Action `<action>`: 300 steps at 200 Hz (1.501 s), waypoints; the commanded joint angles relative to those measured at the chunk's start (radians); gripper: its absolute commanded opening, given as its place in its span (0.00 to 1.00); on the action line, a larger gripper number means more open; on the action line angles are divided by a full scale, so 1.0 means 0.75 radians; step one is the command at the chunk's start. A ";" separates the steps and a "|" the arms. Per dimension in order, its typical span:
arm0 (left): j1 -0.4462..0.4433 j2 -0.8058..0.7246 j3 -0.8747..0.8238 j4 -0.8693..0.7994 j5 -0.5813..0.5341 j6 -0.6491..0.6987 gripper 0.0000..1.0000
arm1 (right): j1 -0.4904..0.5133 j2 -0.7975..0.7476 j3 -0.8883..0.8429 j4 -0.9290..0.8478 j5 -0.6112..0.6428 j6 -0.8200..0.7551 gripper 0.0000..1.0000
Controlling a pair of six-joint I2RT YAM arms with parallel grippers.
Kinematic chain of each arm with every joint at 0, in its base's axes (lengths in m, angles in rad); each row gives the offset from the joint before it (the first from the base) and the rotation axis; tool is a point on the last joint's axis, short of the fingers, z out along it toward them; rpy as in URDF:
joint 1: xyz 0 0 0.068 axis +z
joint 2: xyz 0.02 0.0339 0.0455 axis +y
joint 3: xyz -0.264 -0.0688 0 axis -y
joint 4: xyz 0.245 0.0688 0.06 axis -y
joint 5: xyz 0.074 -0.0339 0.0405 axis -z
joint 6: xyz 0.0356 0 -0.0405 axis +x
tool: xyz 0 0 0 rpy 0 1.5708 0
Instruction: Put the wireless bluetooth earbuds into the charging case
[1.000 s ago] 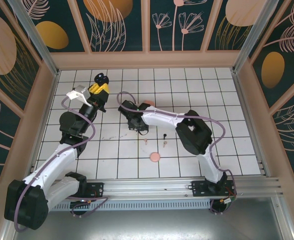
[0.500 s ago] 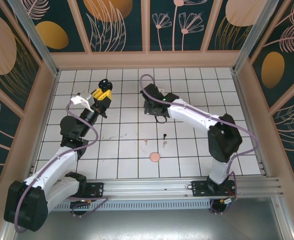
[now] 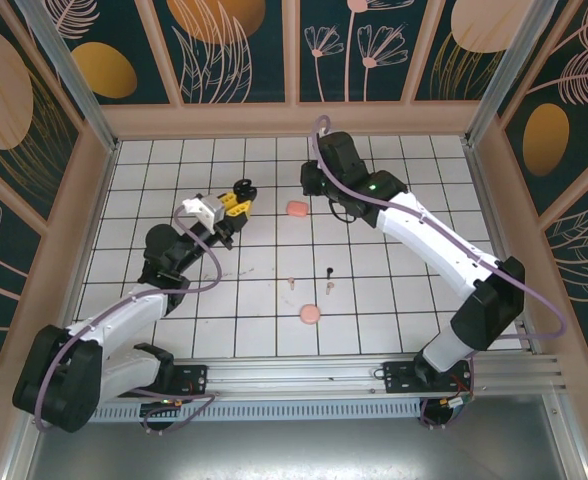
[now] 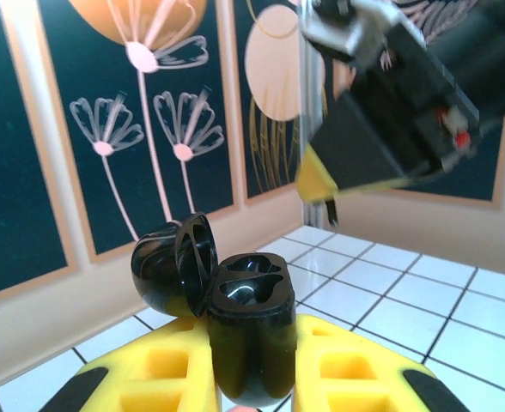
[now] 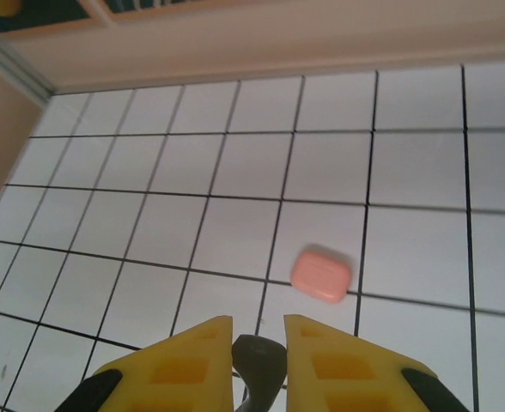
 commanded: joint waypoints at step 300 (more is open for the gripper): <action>-0.104 0.216 0.258 0.128 0.285 -0.020 0.00 | 0.193 -0.237 -0.173 0.409 -0.234 -0.352 0.18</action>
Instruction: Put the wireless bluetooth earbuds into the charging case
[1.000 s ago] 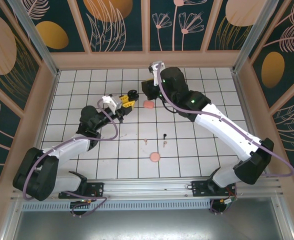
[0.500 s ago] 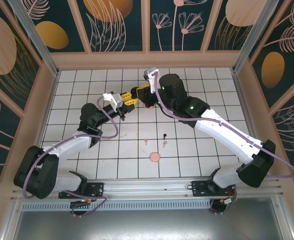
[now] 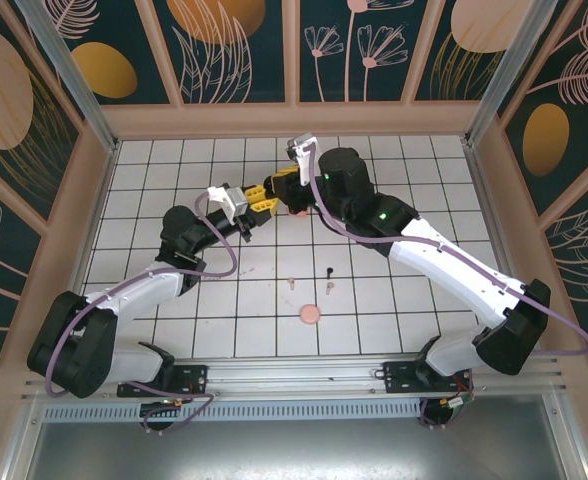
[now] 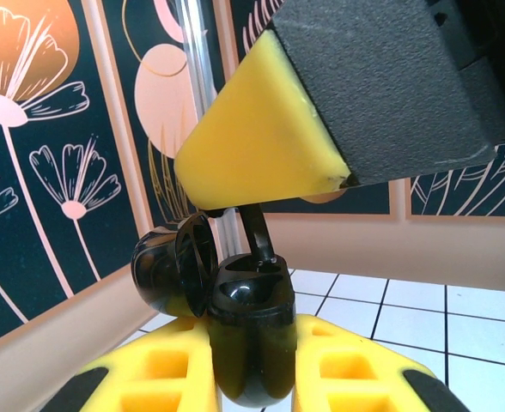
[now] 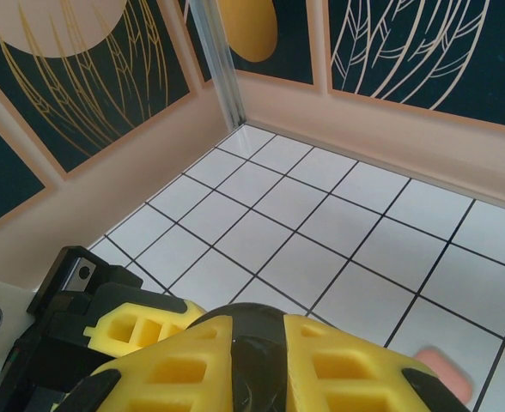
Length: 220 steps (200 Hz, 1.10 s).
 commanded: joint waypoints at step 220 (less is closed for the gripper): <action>-0.014 -0.046 0.077 -0.023 -0.004 -0.033 0.00 | 0.175 0.037 -0.058 -0.101 0.139 -0.179 0.16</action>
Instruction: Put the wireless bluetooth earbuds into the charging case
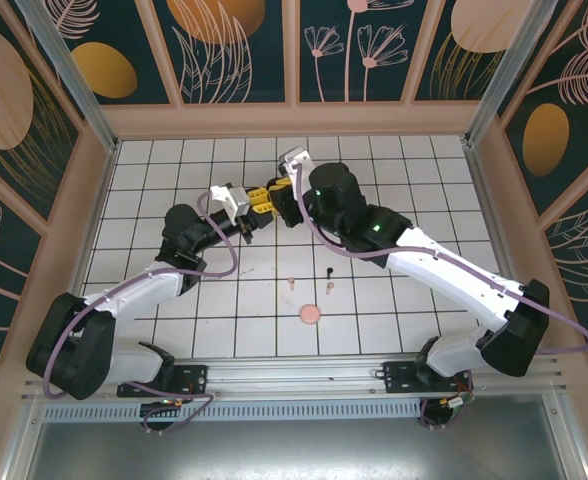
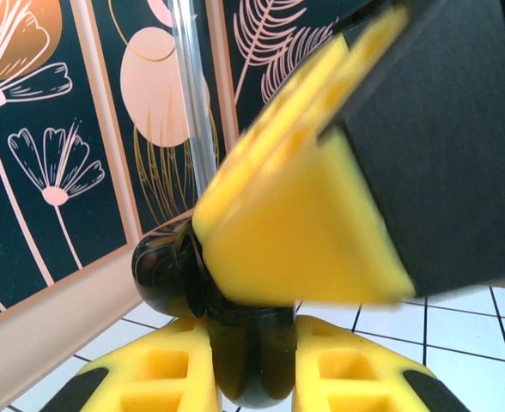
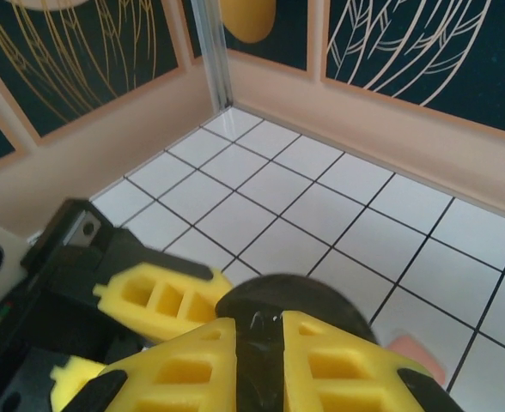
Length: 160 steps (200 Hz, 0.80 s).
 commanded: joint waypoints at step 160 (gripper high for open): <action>-0.006 0.019 -0.024 0.190 -0.020 -0.029 0.00 | -0.112 -0.074 0.260 -0.164 -0.040 0.357 0.63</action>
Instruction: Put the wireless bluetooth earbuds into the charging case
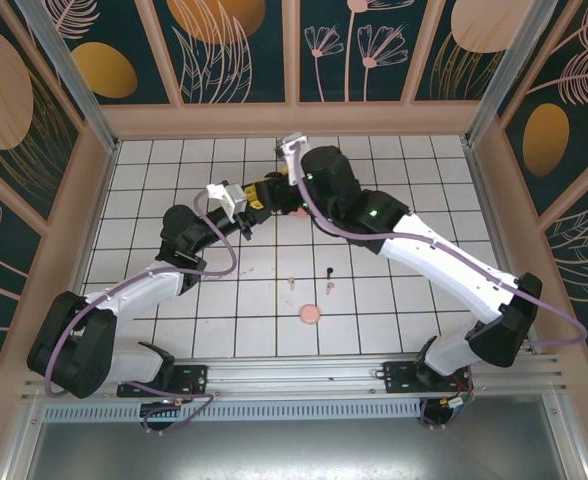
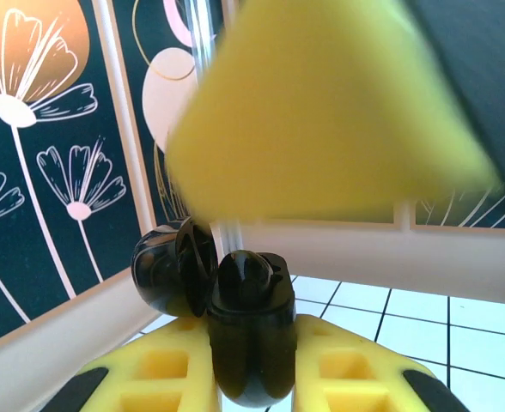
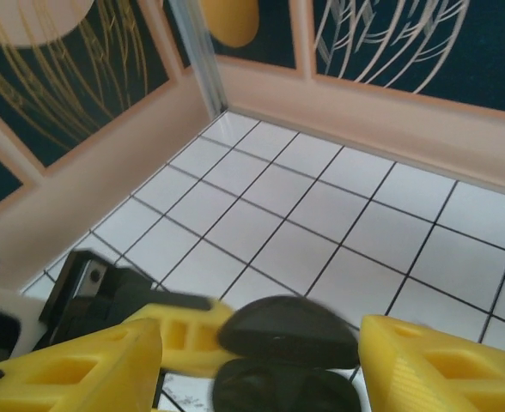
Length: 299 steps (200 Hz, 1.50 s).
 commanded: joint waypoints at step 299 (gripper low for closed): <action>-0.008 -0.078 -0.131 0.265 -0.244 -0.128 0.00 | -0.166 0.435 -0.556 -0.299 0.103 0.978 0.50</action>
